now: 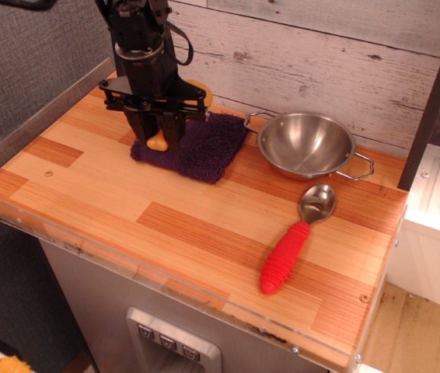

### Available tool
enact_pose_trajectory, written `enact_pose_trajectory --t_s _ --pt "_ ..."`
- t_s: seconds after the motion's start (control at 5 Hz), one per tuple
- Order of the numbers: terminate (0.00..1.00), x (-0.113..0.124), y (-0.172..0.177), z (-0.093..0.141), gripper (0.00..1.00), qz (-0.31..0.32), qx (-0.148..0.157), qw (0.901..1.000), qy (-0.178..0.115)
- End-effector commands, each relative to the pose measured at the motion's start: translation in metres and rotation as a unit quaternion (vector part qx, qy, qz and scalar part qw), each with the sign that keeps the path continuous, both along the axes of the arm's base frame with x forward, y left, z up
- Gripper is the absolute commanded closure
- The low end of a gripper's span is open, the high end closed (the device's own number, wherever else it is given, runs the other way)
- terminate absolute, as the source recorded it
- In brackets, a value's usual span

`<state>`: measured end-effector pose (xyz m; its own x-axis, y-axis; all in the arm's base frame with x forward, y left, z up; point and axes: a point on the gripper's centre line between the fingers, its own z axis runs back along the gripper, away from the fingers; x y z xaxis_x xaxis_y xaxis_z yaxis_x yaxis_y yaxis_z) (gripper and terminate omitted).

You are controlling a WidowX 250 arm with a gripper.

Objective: Place the leg piece next to the spoon.

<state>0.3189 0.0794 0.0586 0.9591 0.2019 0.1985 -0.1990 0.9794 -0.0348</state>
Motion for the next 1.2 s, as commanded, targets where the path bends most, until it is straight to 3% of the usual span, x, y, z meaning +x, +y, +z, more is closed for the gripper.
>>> enact_pose_trajectory --t_s 0.0,0.4,0.8,1.0 --pt "0.00 -0.040 -0.040 0.013 1.00 -0.015 -0.001 0.9997 -0.018" --pt "0.00 -0.060 -0.081 -0.020 1.00 -0.050 -0.009 0.9986 0.017" --pt "0.00 -0.054 -0.106 -0.046 1.00 -0.052 -0.006 0.9978 0.041" --pt "0.00 -0.055 -0.110 -0.052 0.00 -0.039 -0.008 0.9977 0.054"
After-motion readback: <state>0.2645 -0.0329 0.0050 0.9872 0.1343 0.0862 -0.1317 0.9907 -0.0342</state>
